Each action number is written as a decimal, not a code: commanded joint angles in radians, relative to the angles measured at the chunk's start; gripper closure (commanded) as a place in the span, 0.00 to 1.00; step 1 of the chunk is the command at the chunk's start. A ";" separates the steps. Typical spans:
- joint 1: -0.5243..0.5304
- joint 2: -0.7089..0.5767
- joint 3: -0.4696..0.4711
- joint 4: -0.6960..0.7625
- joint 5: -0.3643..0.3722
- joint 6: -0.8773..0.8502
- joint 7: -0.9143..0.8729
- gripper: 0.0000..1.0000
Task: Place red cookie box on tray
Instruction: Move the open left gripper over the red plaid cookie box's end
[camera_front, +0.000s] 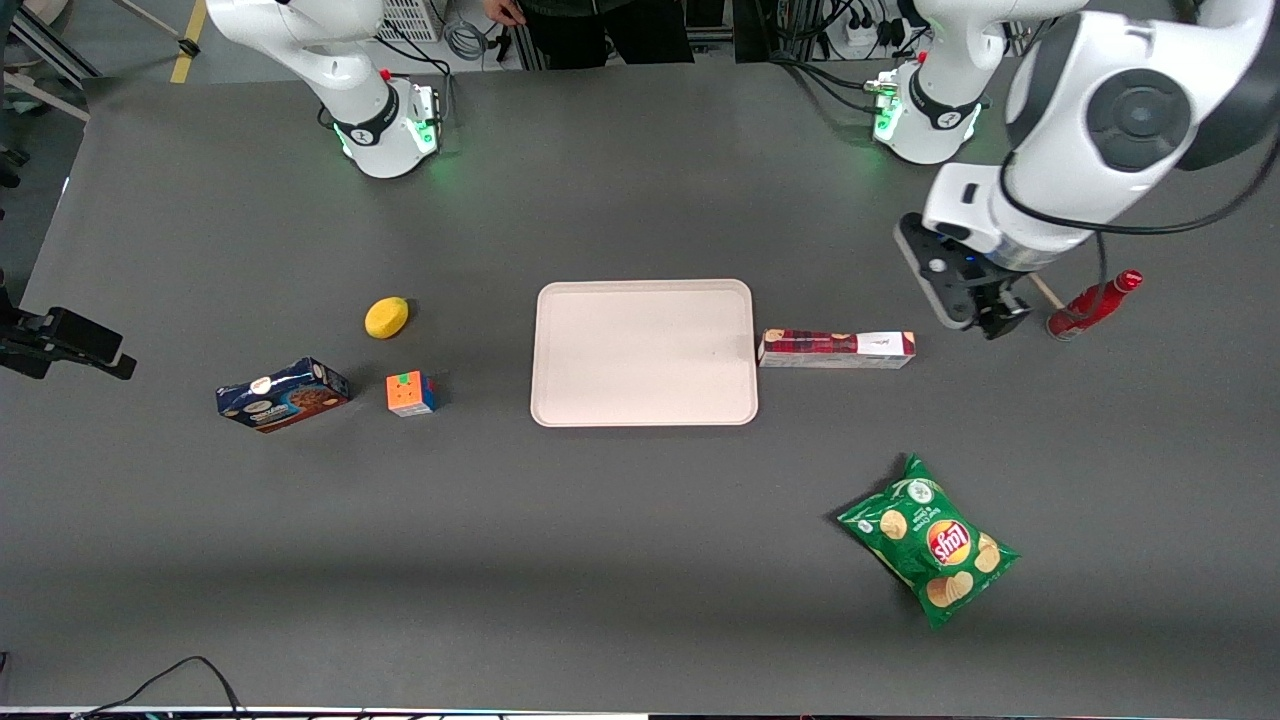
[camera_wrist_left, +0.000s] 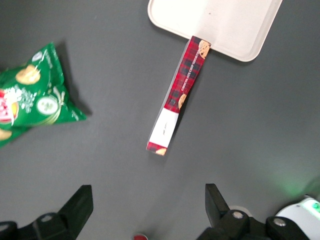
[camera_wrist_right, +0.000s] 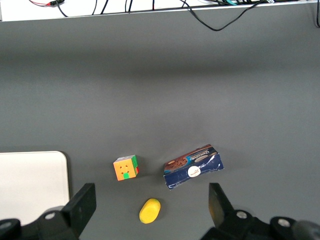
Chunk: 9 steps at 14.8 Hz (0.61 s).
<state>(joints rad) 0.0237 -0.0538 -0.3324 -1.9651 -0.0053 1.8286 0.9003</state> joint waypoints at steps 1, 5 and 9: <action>-0.007 -0.081 -0.028 -0.176 -0.004 0.170 0.089 0.00; -0.014 -0.097 -0.099 -0.313 -0.002 0.368 0.130 0.00; -0.016 -0.040 -0.168 -0.322 -0.002 0.434 0.134 0.00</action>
<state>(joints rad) 0.0134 -0.1023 -0.4762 -2.2648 -0.0052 2.2203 1.0068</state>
